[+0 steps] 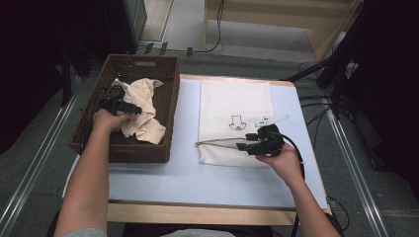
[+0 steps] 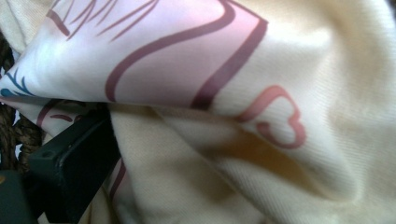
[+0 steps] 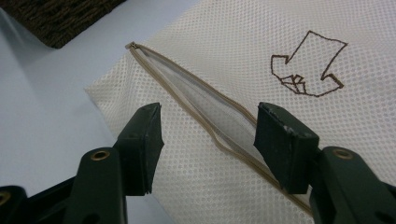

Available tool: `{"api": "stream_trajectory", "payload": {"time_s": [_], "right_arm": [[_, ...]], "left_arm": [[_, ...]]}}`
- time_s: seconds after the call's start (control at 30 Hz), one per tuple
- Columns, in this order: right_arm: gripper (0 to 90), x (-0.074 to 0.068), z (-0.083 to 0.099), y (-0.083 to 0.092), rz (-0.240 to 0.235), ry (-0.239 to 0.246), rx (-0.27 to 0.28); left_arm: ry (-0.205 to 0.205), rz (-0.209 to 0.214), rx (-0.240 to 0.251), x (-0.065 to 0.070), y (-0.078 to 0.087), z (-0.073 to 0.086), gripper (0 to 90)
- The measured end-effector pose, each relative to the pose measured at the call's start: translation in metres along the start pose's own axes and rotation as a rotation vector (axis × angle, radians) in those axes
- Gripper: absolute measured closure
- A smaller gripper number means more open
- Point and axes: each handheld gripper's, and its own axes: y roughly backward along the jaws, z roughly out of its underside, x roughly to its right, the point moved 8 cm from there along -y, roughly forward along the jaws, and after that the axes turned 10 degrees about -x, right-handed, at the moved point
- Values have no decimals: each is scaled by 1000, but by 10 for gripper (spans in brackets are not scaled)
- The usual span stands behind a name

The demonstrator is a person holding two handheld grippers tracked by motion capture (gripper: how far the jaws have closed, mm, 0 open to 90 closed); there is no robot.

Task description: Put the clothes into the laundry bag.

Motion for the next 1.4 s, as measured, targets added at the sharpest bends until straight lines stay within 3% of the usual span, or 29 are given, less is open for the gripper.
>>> {"api": "stream_trajectory", "payload": {"time_s": [0.23,0.4,0.57,0.63,0.77,0.9,1.13,1.23,1.4], "right_arm": [[427,-1,2,-1,8,-2,-14],[427,-1,3,0,10,-5,-15],[427,0,3,0,12,-5,-17],[427,0,3,-1,13,-1,-17],[428,-1,3,-1,11,-1,-21],[428,-1,3,-1,12,1,-21],[432,-1,3,-2,7,5,-20],[433,-1,3,-1,8,1,-20],[436,0,3,-1,8,4,-16]], "left_arm": [[-6,-42,-9,2,-2,0,0],[0,-47,-14,4,-1,0,25],[7,-32,-31,9,4,1,165],[-6,-33,-31,10,6,1,230],[-17,-34,-28,13,8,1,275],[-57,-17,-23,19,11,1,429],[-74,-8,-26,18,14,2,600],[-68,19,-23,20,16,2,634],[-20,71,-26,20,19,0,645]]}}
